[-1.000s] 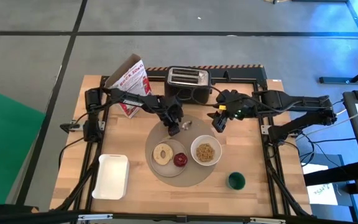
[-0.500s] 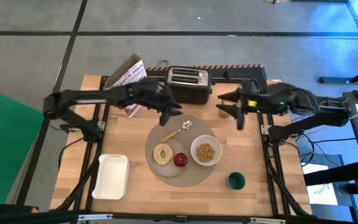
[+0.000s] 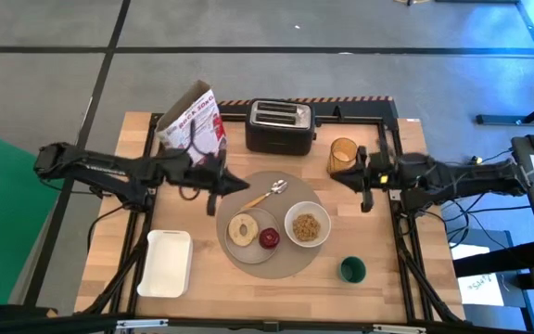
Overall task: Arrange a breakfast setting
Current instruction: Return to Home Position
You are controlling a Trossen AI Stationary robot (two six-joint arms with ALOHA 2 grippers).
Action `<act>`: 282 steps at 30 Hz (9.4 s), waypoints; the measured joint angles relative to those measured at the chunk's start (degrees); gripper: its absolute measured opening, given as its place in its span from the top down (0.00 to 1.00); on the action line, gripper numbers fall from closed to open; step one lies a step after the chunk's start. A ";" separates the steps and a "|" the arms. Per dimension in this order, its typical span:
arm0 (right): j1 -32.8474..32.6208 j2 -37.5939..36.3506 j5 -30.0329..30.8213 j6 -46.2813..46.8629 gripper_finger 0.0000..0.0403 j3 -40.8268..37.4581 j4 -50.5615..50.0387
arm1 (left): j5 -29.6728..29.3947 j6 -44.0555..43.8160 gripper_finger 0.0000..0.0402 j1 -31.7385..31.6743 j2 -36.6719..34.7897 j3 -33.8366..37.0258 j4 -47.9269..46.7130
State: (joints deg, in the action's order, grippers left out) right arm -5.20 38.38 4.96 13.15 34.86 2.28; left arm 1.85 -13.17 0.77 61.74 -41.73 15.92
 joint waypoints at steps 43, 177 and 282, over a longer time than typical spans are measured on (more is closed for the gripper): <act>-0.03 -32.01 1.02 -2.78 1.00 -30.81 2.81 | -4.09 13.46 1.00 3.11 -50.97 41.30 -1.05; -0.03 -31.88 -0.03 -2.75 1.00 -34.43 0.34 | -0.75 15.14 1.00 3.00 -60.68 41.28 -15.05; -0.03 -31.88 -0.03 -2.77 1.00 -34.43 0.33 | -0.74 15.17 1.00 3.00 -60.68 41.28 -15.05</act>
State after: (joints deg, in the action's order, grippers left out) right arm -5.23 6.50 4.93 10.37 0.43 2.61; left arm 1.10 2.00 3.77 1.06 -0.45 0.86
